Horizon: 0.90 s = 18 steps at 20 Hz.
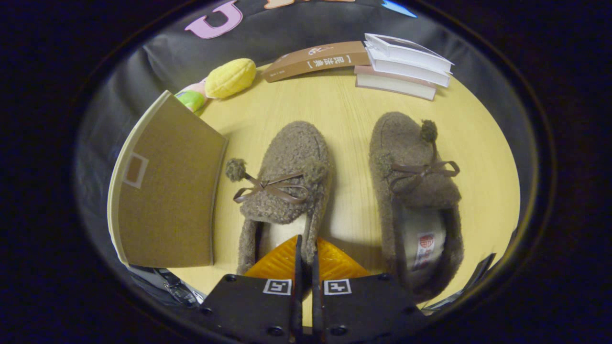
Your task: Open the storage box then place both shoes into the box .Put the left shoe in first, then the right shoe, with the right side of both shoes facing outward in a uniform manner.
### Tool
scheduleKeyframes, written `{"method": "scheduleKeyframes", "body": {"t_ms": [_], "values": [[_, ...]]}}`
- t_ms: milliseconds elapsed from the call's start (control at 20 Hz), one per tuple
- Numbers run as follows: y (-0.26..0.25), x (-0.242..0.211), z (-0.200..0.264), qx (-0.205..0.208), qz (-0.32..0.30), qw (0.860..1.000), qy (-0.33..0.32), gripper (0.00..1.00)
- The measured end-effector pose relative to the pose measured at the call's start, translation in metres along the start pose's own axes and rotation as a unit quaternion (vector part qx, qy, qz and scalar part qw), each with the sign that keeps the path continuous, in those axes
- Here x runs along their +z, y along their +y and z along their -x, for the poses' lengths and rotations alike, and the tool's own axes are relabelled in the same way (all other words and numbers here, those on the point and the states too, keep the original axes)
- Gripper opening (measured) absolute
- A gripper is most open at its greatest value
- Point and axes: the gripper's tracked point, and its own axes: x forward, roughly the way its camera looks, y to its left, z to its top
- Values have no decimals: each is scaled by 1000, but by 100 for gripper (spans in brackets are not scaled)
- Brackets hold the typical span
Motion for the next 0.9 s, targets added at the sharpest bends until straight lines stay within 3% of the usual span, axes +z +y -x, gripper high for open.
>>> {"method": "scheduleKeyframes", "body": {"t_ms": [300,350,600,800,900], "values": [[0,1,1,-10,-2,1000,9,11],[1,2,2,-9,7,1000,3,6],[9,19,15,-3,1,998,-62,6],[25,38,38,41,-42,995,-86,6],[22,56,56,23,-35,992,-116,5]]}}
